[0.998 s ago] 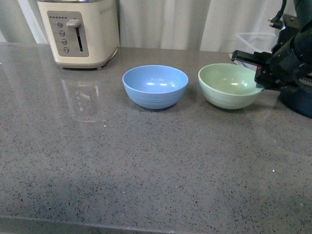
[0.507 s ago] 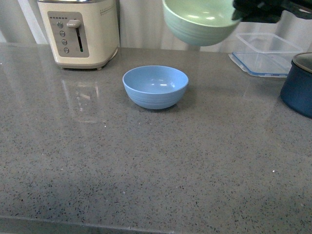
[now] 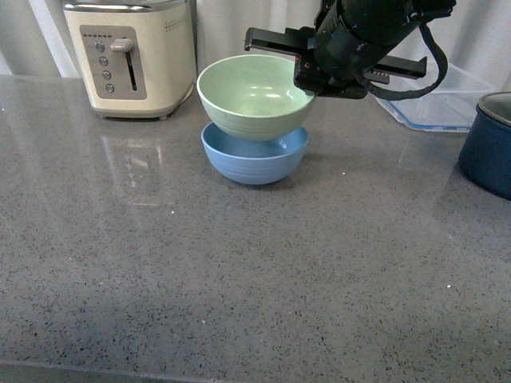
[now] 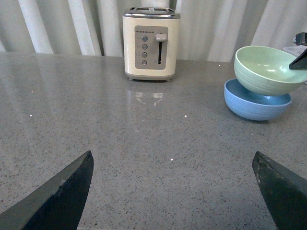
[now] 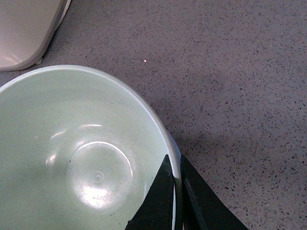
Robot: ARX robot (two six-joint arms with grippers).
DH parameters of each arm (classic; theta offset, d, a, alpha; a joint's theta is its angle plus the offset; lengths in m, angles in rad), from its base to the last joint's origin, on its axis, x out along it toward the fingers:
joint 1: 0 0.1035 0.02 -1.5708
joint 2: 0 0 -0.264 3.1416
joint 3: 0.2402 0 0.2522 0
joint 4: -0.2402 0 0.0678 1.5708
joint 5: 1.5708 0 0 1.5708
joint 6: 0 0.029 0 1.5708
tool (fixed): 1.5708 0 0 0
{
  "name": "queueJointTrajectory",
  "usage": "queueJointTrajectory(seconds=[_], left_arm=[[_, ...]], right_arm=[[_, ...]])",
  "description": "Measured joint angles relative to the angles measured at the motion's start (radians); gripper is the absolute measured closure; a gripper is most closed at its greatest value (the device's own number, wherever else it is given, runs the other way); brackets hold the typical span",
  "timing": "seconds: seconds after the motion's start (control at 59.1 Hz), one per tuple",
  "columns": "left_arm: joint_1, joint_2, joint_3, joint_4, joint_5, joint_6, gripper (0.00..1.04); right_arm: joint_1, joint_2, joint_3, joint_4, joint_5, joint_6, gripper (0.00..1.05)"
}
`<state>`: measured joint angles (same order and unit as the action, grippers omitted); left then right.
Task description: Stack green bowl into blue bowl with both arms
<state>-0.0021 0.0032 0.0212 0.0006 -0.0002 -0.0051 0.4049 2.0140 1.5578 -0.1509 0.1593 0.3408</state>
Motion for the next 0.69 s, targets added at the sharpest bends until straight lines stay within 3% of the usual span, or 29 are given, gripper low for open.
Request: queueJointTrajectory(seconds=[0.304, 0.558, 0.693], left_arm=[[0.0, 0.0, 0.0, 0.0, 0.0, 0.0, 0.07], [0.0, 0.0, 0.0, 0.0, 0.0, 0.0, 0.07], [0.0, 0.0, 0.0, 0.0, 0.0, 0.0, 0.07]], right_arm=[[0.0, 0.042, 0.016, -0.005, 0.023, -0.003, 1.03], [-0.011, 0.035, 0.003, 0.032, -0.011, 0.003, 0.66], [-0.031, -0.024, -0.077, 0.116, -0.09, 0.036, 0.45]])
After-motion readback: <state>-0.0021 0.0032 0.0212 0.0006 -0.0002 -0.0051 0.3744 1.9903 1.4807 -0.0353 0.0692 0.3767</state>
